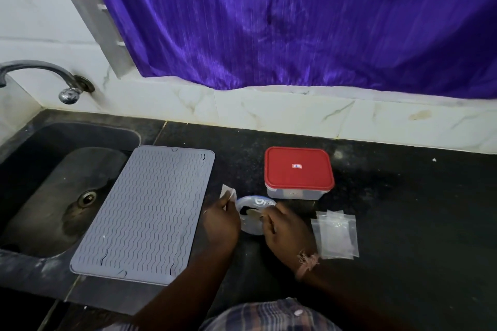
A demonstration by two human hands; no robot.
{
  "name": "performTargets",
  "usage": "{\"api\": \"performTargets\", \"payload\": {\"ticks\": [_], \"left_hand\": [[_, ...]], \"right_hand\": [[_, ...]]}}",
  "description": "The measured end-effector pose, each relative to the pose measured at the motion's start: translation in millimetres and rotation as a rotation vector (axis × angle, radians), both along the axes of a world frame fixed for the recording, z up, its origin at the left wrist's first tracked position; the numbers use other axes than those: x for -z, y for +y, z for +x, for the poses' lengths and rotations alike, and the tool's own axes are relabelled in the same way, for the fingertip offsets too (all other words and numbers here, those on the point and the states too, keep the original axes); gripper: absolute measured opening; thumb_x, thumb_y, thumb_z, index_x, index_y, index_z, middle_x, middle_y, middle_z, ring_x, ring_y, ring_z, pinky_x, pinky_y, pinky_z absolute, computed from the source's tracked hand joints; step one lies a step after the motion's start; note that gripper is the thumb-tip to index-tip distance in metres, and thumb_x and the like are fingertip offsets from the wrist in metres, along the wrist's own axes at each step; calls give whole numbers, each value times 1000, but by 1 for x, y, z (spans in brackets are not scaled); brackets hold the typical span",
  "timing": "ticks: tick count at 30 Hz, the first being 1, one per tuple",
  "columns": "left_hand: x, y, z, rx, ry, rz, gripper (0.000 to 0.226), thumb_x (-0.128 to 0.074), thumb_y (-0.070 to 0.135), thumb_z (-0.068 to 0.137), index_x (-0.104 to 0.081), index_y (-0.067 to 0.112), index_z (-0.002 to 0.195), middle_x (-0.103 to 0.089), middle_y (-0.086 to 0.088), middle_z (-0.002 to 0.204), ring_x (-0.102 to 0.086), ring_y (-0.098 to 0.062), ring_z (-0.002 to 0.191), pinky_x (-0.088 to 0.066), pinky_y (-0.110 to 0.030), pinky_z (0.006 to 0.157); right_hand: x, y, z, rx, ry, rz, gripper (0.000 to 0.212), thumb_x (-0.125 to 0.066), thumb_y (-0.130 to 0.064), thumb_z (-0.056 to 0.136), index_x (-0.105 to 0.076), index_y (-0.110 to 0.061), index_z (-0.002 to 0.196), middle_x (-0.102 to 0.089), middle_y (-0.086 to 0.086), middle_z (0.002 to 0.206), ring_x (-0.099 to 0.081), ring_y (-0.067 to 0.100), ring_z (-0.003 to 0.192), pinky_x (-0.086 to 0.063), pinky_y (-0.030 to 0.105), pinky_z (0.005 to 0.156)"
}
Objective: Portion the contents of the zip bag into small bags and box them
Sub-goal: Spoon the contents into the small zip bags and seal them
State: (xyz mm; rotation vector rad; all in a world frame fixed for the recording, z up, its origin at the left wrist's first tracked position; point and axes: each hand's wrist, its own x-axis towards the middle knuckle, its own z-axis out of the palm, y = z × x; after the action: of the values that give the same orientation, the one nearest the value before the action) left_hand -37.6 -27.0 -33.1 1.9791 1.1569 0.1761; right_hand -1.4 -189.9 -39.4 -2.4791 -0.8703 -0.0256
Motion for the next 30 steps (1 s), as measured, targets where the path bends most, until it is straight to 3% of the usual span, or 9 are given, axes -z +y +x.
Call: {"api": "performTargets", "payload": {"ticks": [4, 8, 12, 14, 16, 20, 24, 30], "left_hand": [[0, -4, -6, -2, -179, -213, 36, -48, 28, 107, -66, 13, 134, -68, -6, 132, -62, -24, 124, -46, -29, 103], [10, -1, -1, -62, -157, -211, 40, -50, 44, 104, -76, 16, 114, -77, -6, 109, -71, -22, 101, -55, -44, 98], [10, 2, 4, -23, -127, -191, 41, -49, 44, 105, -77, 14, 109, -76, -6, 104, -71, -21, 95, -54, -37, 93], [12, 2, 9, 4, -99, -216, 40, -50, 40, 105, -74, 11, 115, -75, -10, 111, -70, -26, 103, -53, -33, 93], [12, 1, 14, -35, -134, -319, 36, -53, 38, 103, -73, 11, 116, -74, -13, 116, -69, -31, 110, -56, -41, 98], [14, -1, 25, -102, -53, -345, 36, -55, 40, 102, -73, 12, 116, -74, -13, 114, -70, -31, 108, -56, -41, 97], [19, 0, 29, -150, 26, -319, 51, -55, 58, 97, -75, 12, 111, -75, -12, 108, -70, -27, 101, -54, -44, 97], [17, 4, 35, -137, -10, -348, 46, -58, 51, 99, -74, 9, 112, -74, -14, 108, -69, -29, 100, -54, -45, 97]], "right_hand": [[-1, 6, 6, -84, -85, -49, 24, -56, -24, 91, -67, -21, 111, -62, -2, 109, -62, 16, 93, -53, 30, 81], [5, 13, 22, -64, -106, -199, 37, -70, -17, 82, -68, -17, 119, -66, 3, 116, -69, 20, 92, -58, 33, 79], [8, 25, 25, -44, -20, -195, 29, -65, -14, 87, -68, -13, 116, -66, 7, 119, -68, 24, 102, -57, 36, 85], [8, 31, 25, -16, 72, -116, 25, -56, -15, 93, -67, -12, 115, -65, 5, 120, -63, 22, 108, -53, 34, 91], [7, 35, 25, 86, 181, 5, 23, -52, -16, 94, -70, -14, 109, -66, 2, 112, -63, 17, 104, -52, 31, 92], [3, 34, 23, 309, 451, 201, 13, -64, -13, 89, -76, -18, 92, -71, -7, 89, -64, 6, 84, -54, 24, 83], [6, 26, 28, 415, 644, 242, 19, -64, -16, 89, -80, -18, 98, -76, -4, 93, -68, 8, 87, -51, 21, 80], [5, 26, 28, 604, 861, 358, 19, -61, -20, 87, -80, -21, 92, -76, -6, 88, -68, 9, 84, -54, 26, 77]]}}
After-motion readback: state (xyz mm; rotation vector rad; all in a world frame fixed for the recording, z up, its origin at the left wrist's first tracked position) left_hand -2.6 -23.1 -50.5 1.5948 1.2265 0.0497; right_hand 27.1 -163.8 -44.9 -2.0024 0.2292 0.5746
